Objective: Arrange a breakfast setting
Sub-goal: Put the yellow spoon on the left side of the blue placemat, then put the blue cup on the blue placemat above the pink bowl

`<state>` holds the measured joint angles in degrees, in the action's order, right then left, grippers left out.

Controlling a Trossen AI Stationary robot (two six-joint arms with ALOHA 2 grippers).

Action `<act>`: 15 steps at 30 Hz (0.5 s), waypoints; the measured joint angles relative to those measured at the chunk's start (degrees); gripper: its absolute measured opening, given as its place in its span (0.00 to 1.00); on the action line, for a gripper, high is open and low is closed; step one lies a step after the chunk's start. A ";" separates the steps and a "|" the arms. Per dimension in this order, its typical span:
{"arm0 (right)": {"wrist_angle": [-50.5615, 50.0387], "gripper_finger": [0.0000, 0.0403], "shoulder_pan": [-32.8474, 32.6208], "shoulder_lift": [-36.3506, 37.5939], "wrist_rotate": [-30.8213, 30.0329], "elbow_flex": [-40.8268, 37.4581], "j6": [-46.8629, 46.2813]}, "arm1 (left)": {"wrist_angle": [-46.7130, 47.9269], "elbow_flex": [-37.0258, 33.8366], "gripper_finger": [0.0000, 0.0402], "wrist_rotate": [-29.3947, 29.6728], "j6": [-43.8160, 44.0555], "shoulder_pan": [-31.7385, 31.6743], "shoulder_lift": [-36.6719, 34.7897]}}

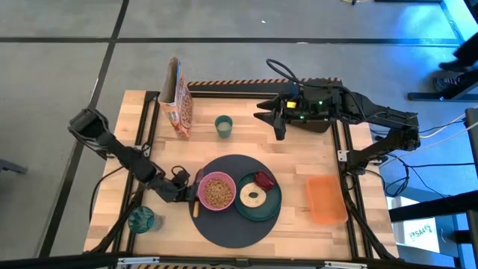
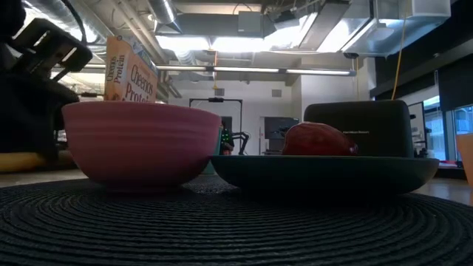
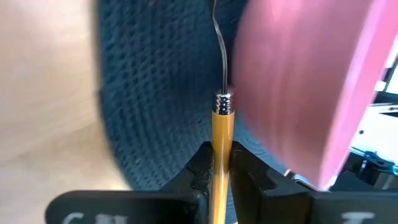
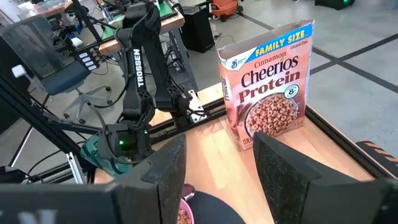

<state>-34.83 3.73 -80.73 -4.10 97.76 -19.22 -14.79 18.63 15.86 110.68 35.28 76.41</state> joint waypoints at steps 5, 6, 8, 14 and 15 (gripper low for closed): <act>-1.71 0.44 0.00 0.00 0.00 0.00 -0.02 | 0.04 0.00 0.13 0.05 4.14 1.13 1.02; -2.05 0.44 0.00 0.00 0.00 0.00 -0.08 | 0.04 0.00 0.17 0.04 4.29 1.25 1.02; -2.56 0.44 0.00 -0.02 -0.02 0.00 -0.26 | -0.09 0.00 0.25 0.06 4.43 1.28 1.01; -2.64 0.44 0.00 -0.02 -0.34 0.00 -0.31 | -4.56 0.04 0.41 -0.39 4.25 1.28 0.95; -2.64 0.44 0.00 -0.02 -0.46 0.00 -0.31 | -4.99 0.04 0.42 -1.36 4.03 1.35 0.95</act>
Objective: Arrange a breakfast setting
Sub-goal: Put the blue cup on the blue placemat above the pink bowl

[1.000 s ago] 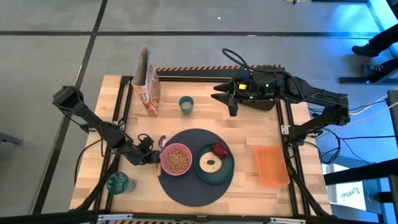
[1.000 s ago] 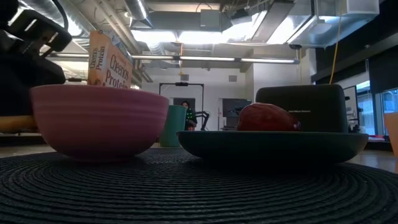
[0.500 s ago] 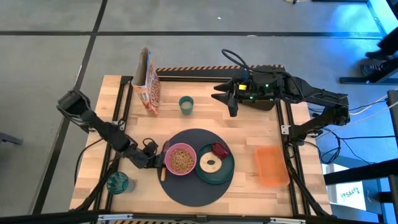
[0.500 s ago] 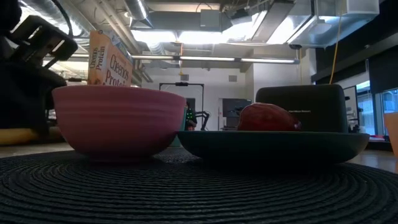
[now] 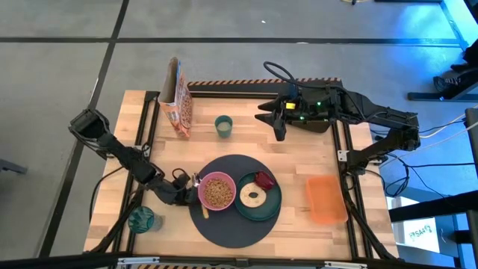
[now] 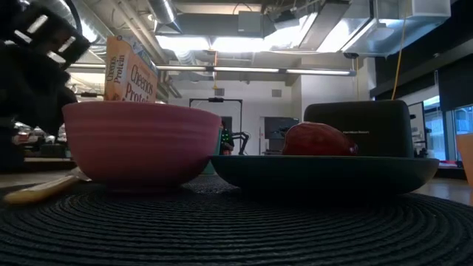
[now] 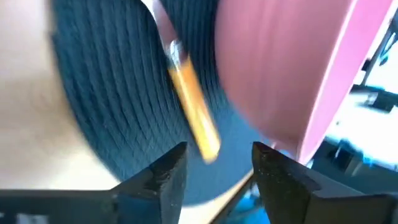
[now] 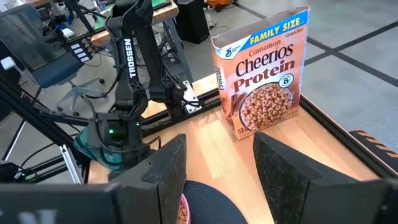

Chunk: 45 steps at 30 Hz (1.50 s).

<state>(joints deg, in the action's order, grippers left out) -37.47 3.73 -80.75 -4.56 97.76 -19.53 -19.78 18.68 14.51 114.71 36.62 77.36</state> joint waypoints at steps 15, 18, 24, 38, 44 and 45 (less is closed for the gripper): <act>-11.11 0.44 4.44 1.35 -7.79 0.07 1.09 | 0.58 0.68 0.45 2.13 -13.61 -0.19 -18.34; -17.57 0.44 7.09 1.40 -11.39 0.07 1.53 | 1.71 2.54 0.45 7.67 -22.40 -2.00 -23.25; -23.26 0.44 13.27 1.26 -6.67 -0.23 2.32 | 4.96 9.58 0.45 11.61 -43.53 -7.29 -29.12; 8.87 0.44 15.47 -3.35 6.32 -20.38 -10.36 | 28.67 28.81 0.45 14.28 -77.13 -23.20 -29.11; 11.76 0.44 15.42 -13.49 5.23 -19.34 -11.81 | 30.27 29.49 0.45 8.78 -87.26 -34.70 -25.86; 11.74 0.44 15.33 -14.16 5.90 -19.24 -12.32 | 30.21 29.49 0.45 6.21 -88.36 -36.96 -24.42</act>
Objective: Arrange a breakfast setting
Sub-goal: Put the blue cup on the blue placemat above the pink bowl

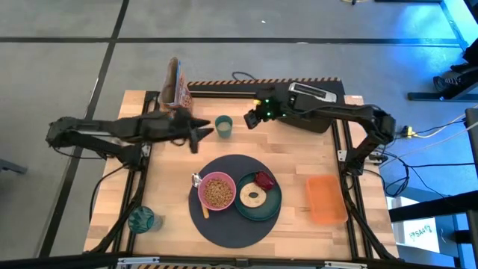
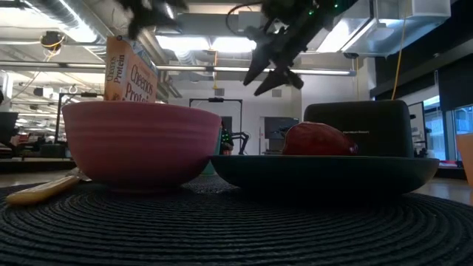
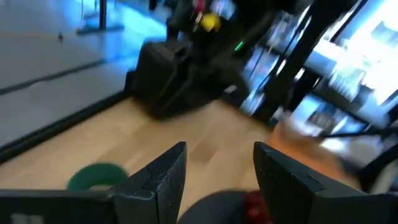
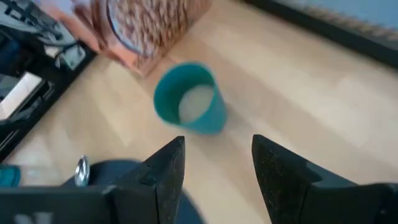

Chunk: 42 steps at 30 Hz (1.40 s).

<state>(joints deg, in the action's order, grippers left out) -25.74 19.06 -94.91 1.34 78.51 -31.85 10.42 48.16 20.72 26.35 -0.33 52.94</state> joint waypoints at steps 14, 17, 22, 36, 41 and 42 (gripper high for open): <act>-9.94 0.44 -3.99 12.01 -3.47 0.09 -8.44 | 4.99 10.83 0.45 -21.34 -15.93 -20.54 25.54; -11.52 0.44 -5.36 16.08 -7.14 0.09 -9.71 | 8.93 16.22 0.45 -19.11 -21.79 -22.90 31.76; -16.29 0.44 -7.93 20.49 -14.25 0.09 -11.72 | 16.78 23.08 0.45 -17.59 -27.22 -26.71 42.00; -28.10 0.44 -12.88 22.44 -20.33 0.09 -17.42 | 26.90 28.52 0.32 -15.69 -29.93 -29.29 50.83; -28.24 0.44 -12.67 22.44 -20.36 0.09 -17.23 | 28.32 28.52 0.14 -16.69 -30.11 -29.28 50.83; -28.24 0.44 -12.67 22.44 -20.41 0.09 -17.19 | 28.61 28.52 0.10 -17.77 -30.10 -29.28 50.83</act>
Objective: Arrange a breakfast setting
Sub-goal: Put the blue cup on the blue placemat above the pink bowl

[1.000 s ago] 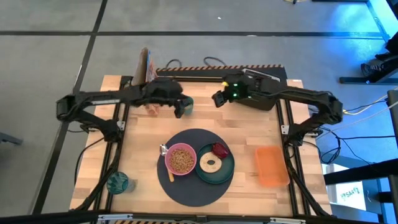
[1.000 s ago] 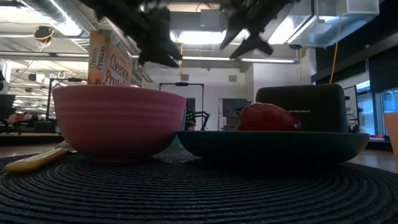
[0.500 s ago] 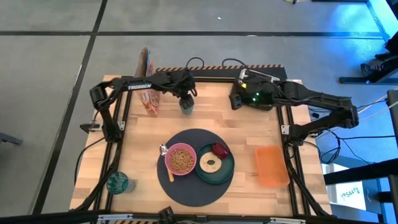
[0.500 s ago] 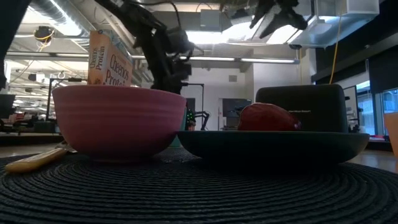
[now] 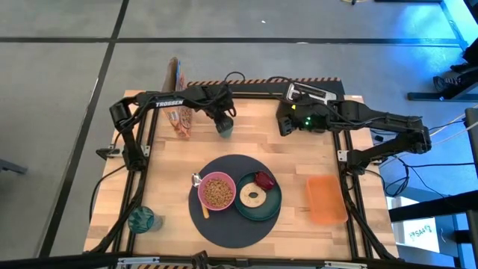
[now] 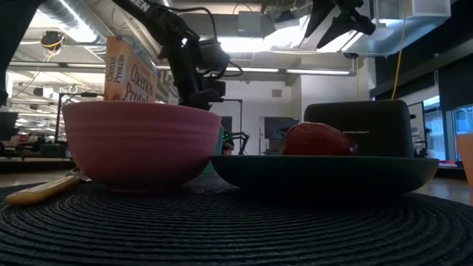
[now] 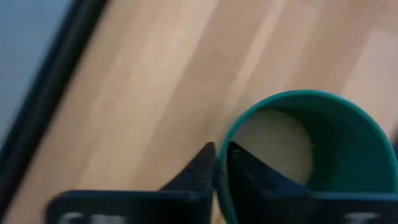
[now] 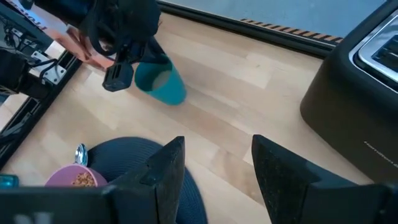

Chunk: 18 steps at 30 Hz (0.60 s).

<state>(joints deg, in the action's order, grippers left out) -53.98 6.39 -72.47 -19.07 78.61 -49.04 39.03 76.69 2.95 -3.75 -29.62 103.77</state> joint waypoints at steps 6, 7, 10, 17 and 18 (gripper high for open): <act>0.02 0.44 -0.07 0.00 0.14 0.00 1.26 | 2.05 0.04 0.02 -3.99 0.15 0.73 0.00; 0.02 0.44 -0.07 0.00 0.44 0.00 1.32 | 2.19 0.05 0.02 -3.98 0.21 1.10 0.00; 0.02 0.44 -0.07 0.00 0.61 0.00 1.55 | 2.91 0.07 0.01 -3.58 1.06 2.82 -0.66; 0.02 0.44 -0.04 0.00 0.92 0.00 3.78 | 6.09 2.99 0.01 -0.75 3.26 12.05 -3.02; 0.02 0.44 -0.04 0.00 1.07 0.00 4.25 | 6.42 3.81 0.01 -0.33 3.49 13.71 -3.00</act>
<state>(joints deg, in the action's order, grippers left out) -53.95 6.35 -72.47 -18.00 78.61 -44.79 45.46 80.50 2.62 -0.26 -15.91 100.77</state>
